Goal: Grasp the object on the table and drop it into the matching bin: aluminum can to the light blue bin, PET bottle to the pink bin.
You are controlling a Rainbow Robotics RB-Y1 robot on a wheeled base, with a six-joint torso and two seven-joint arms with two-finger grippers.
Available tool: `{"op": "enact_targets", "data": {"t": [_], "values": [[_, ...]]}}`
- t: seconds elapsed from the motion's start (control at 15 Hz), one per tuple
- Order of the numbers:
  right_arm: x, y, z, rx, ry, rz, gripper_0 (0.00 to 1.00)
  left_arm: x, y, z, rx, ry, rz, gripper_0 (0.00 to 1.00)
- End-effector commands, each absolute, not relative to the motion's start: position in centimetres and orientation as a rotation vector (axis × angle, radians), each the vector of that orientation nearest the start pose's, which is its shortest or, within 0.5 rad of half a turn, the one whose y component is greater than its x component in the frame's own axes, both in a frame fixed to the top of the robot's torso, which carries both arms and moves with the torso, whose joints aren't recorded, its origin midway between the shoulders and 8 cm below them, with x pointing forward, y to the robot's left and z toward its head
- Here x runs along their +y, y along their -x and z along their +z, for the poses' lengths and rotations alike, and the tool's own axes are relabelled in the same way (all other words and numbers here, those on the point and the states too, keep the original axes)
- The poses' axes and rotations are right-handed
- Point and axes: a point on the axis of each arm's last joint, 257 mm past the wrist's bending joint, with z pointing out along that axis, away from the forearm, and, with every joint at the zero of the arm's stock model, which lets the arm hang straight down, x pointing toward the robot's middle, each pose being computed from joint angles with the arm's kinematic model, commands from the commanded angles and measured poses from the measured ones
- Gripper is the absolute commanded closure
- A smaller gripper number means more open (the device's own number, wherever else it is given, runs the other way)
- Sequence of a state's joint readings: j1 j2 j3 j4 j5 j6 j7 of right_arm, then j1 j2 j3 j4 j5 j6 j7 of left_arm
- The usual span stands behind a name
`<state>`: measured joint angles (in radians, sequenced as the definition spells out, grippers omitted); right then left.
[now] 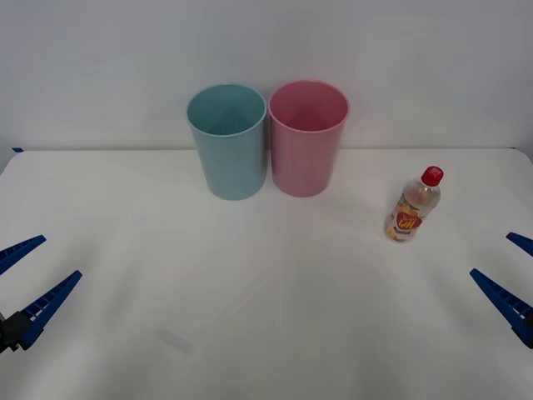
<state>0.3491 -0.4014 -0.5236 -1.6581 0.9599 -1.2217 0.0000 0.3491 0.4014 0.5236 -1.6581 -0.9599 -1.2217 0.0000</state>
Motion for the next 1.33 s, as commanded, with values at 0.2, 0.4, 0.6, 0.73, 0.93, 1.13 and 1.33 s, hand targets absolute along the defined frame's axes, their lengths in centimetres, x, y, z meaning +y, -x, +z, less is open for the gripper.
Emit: {"op": "enact_targets", "data": {"t": [0.2, 0.4, 0.6, 0.73, 0.93, 1.13, 1.33], "values": [[-33.7, -34.0, -16.8, 1.446, 0.454, 0.545, 0.00, 33.0, -34.2, -16.9, 1.441, -0.465, -0.567, 0.00], [-34.2, -33.9, -17.0, 1.462, 0.455, 0.530, 0.00, 33.0, -34.2, -16.9, 1.441, -0.465, -0.567, 0.00], [-34.7, -34.5, -18.3, 1.494, 0.430, 0.498, 0.00, 33.0, -34.2, -16.9, 1.441, -0.465, -0.567, 0.00], [-35.2, -34.9, -19.4, 1.504, 0.430, 0.466, 0.00, 33.0, -34.2, -16.9, 1.441, -0.465, -0.567, 0.00], [-35.9, -35.6, -21.1, 1.509, 0.463, 0.387, 0.00, 33.0, -34.2, -16.9, 1.441, -0.465, -0.567, 0.00], [-36.1, -36.4, -22.4, 1.517, 0.488, 0.306, 0.00, 33.0, -34.2, -16.9, 1.441, -0.465, -0.567, 0.00], [-35.6, -37.2, -23.6, 1.544, 0.465, 0.292, 0.00, 33.0, -34.2, -16.9, 1.441, -0.465, -0.567, 0.00]]}}
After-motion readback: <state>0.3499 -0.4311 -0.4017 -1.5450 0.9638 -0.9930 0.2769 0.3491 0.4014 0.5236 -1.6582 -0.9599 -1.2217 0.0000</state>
